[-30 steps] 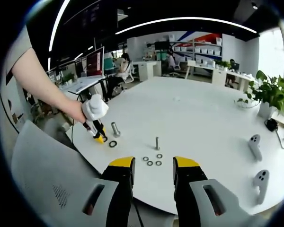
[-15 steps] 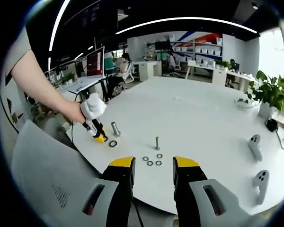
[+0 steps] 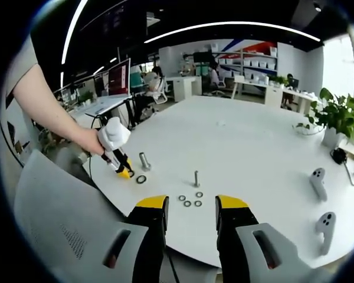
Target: Place the washer onto the threaded stud by aligning its center hole with the stud, sliding it down to the base, and recovering from edge contact or off-axis alignment until the washer reaches the visible bottom stop.
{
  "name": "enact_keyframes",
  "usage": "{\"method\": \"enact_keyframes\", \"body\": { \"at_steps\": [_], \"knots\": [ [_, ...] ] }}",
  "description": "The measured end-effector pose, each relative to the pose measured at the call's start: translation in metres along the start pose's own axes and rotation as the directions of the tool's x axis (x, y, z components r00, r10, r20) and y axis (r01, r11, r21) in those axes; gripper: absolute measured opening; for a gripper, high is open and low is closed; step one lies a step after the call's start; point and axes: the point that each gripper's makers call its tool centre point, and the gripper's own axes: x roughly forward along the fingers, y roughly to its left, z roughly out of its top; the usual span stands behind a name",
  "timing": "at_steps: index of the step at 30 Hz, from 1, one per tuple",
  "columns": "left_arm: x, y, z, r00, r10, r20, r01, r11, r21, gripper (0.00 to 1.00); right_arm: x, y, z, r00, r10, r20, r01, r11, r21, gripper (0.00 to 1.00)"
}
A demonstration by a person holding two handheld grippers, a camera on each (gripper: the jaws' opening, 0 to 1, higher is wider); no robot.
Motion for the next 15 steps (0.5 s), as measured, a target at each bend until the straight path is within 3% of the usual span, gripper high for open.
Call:
{"method": "enact_keyframes", "body": {
  "at_steps": [15],
  "knots": [
    [-0.0033, 0.0009, -0.0042, 1.0, 0.013, -0.004, -0.013, 0.999, 0.032, 0.19, 0.0007, 0.0005, -0.0001, 1.0, 0.007, -0.002, -0.007, 1.0, 0.0, 0.34]
  ]
}}
